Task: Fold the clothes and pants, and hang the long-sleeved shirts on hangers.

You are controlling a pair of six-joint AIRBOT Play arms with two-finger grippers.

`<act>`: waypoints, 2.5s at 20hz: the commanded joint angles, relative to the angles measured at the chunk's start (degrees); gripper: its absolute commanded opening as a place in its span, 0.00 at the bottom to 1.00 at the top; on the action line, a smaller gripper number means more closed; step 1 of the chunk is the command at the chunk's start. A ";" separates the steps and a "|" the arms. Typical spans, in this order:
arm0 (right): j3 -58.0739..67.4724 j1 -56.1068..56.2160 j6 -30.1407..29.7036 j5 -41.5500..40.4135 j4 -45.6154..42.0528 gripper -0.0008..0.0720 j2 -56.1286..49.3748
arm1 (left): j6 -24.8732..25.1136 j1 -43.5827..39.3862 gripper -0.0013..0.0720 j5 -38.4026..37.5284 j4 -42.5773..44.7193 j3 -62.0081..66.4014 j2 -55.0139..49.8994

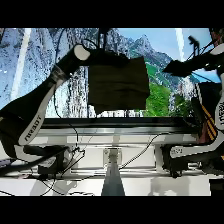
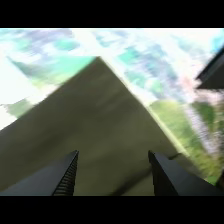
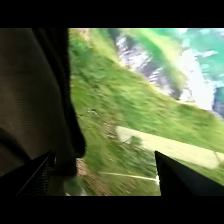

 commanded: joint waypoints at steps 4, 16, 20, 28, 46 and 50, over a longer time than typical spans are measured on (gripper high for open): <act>-7.43 13.27 5.14 -18.32 8.74 1.00 -5.57 | 0.70 4.74 0.66 -5.97 -0.39 0.04 0.04; 7.93 25.00 7.54 -18.23 12.13 0.06 -14.21 | 0.74 7.56 0.60 -6.43 2.12 0.07 0.61; 13.00 20.72 7.78 -17.62 11.78 0.06 -5.44 | 0.74 15.54 0.06 -10.47 6.86 0.09 6.67; 13.25 -0.50 30.77 -4.04 -16.74 0.06 28.28 | 0.74 34.29 0.04 -14.73 17.86 0.09 21.03; 12.76 -52.59 39.26 22.14 -28.98 0.92 48.33 | 0.74 40.00 0.04 -14.73 17.88 0.02 21.03; 12.76 -40.04 32.24 22.97 -19.89 0.37 43.74 | 0.74 40.00 0.04 -14.75 17.86 0.02 21.03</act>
